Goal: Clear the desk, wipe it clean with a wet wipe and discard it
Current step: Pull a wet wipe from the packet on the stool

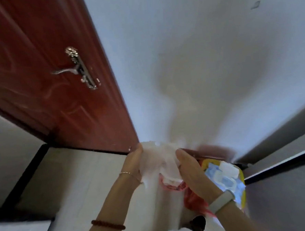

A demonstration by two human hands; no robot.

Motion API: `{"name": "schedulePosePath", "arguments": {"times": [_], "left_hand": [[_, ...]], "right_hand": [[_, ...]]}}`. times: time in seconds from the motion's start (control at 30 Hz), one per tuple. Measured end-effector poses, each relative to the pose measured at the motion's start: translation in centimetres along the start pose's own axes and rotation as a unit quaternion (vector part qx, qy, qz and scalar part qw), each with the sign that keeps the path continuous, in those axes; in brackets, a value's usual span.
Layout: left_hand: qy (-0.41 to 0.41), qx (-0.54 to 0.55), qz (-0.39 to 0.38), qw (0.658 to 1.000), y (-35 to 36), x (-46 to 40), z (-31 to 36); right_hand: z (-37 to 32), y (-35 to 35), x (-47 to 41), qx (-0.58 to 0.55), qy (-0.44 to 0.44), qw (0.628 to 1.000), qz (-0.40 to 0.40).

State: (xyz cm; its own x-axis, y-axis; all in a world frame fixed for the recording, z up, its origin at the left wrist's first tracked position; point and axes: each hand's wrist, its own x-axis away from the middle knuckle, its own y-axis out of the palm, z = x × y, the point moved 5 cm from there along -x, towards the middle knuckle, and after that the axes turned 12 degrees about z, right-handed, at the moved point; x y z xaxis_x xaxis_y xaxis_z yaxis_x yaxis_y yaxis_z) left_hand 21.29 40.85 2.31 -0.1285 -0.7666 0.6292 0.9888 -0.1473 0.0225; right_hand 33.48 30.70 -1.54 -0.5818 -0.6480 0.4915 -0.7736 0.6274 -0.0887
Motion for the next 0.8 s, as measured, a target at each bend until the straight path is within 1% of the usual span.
{"name": "schedulePosePath", "arguments": {"times": [0.03, 0.1, 0.17, 0.2, 0.23, 0.3, 0.33, 0.4, 0.5, 0.57, 0.6, 0.67, 0.7, 0.73, 0.8], "left_hand": [[0.000, -0.004, 0.041, 0.999, -3.1, 0.0, -0.2], [-0.017, -0.031, 0.101, 0.994, -9.2, 0.2, -1.0], [-0.008, -0.054, 0.116, 0.992, -14.5, 0.6, -1.6], [0.015, -0.060, 0.115, 0.991, -17.4, 1.1, -2.0], [0.043, -0.069, 0.112, 0.990, -20.2, 1.7, -2.2], [0.115, -0.095, 0.113, 0.982, -25.3, 3.6, -2.3], [0.148, -0.120, 0.118, 0.975, -27.1, 4.3, -2.3], [0.190, -0.185, 0.156, 0.951, -31.0, 5.9, -2.4], [0.207, -0.251, 0.242, 0.914, -36.1, 7.4, -2.8], [0.207, -0.274, 0.303, 0.889, -39.1, 8.2, -3.4], [0.207, -0.266, 0.333, 0.880, -40.5, 8.5, -3.6], [0.208, -0.218, 0.379, 0.875, -43.0, 9.1, -4.0], [0.207, -0.189, 0.393, 0.876, -44.2, 9.4, -4.1], [0.207, -0.161, 0.408, 0.875, -45.3, 9.5, -4.1], [0.199, -0.121, 0.429, 0.873, -47.2, 9.5, -4.0]], "right_hand": [[0.1, 2.2, 0.5, 0.005, -0.021, 1.000, 0.007], [-0.6, 6.5, 3.1, 0.061, -0.082, 0.995, -0.003], [-0.9, 9.8, 5.3, 0.090, -0.152, 0.984, -0.003], [-1.1, 11.9, 6.3, 0.109, -0.208, 0.972, -0.023], [-0.8, 14.0, 7.2, 0.132, -0.236, 0.962, -0.043], [-0.1, 18.6, 9.1, 0.169, -0.255, 0.947, -0.102], [-0.1, 20.3, 9.9, 0.184, -0.271, 0.936, -0.126], [-0.1, 24.2, 11.6, 0.209, -0.288, 0.916, -0.183], [-0.1, 28.8, 13.7, 0.252, -0.320, 0.875, -0.263], [0.3, 31.9, 15.0, 0.293, -0.377, 0.830, -0.289], [0.5, 33.4, 15.7, 0.308, -0.408, 0.806, -0.296], [0.6, 36.2, 16.7, 0.314, -0.444, 0.779, -0.312], [0.6, 37.6, 17.1, 0.308, -0.443, 0.776, -0.326], [0.5, 39.0, 17.4, 0.296, -0.428, 0.781, -0.346], [0.3, 41.7, 17.9, 0.264, -0.354, 0.803, -0.400]]}}
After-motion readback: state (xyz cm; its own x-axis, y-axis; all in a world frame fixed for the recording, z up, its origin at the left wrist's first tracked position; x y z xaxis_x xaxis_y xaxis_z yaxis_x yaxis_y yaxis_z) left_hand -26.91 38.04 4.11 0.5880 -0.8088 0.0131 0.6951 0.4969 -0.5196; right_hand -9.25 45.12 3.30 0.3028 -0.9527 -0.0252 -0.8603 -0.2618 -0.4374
